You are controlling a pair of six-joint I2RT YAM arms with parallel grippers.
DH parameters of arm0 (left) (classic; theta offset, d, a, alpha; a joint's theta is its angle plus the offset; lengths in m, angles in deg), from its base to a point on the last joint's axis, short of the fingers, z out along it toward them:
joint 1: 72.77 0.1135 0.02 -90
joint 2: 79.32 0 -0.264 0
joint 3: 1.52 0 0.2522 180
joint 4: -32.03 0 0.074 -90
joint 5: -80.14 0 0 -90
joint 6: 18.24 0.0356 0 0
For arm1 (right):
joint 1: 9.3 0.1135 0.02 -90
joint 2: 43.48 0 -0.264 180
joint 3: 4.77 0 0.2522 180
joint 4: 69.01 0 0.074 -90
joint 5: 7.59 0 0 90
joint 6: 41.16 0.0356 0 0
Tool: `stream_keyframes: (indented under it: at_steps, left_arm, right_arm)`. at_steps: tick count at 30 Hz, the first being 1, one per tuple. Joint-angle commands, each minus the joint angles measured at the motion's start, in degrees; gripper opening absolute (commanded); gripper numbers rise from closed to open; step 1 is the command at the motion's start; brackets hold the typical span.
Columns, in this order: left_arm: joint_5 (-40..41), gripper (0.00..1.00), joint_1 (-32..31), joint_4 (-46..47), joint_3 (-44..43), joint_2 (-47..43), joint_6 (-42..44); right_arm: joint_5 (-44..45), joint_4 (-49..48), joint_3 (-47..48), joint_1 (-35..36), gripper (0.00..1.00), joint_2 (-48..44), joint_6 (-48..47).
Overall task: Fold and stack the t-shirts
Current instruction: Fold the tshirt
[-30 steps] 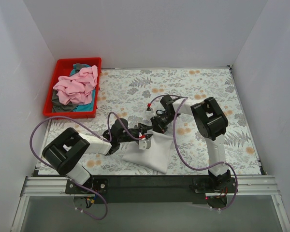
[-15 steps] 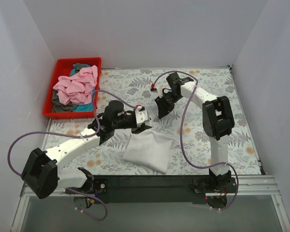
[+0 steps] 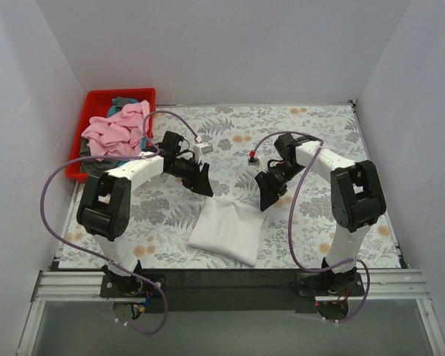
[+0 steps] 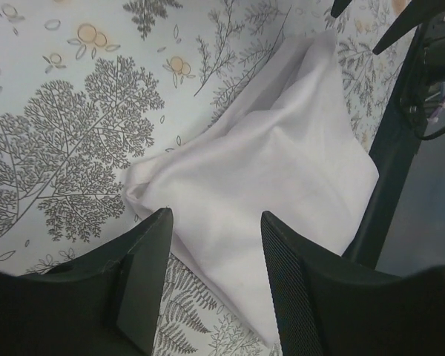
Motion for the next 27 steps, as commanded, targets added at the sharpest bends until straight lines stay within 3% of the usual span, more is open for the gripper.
stream_keyframes:
  at_steps: [1,7,19,27]
  left_arm:
    - [-1.99,0.5,-0.22,-4.88,-3.19,2.51,-1.37]
    - [4.51,0.5,-0.31,-2.34,-3.64,6.11,-1.72]
    - [3.99,0.49,-0.31,-0.75,-4.51,11.21,-3.74]
    - [-0.92,0.35,-0.31,1.19,-3.55,9.47,-4.44]
  right_arm:
    - [-0.69,-3.61,-2.07,-0.23,0.54,-1.19,0.74]
    - [0.1,-5.73,-3.04,-0.23,0.54,0.65,1.62]
    - [-0.51,-5.73,-4.0,1.18,0.56,1.89,1.09]
    - [-0.34,-5.46,-4.8,1.18,0.53,1.63,0.74]
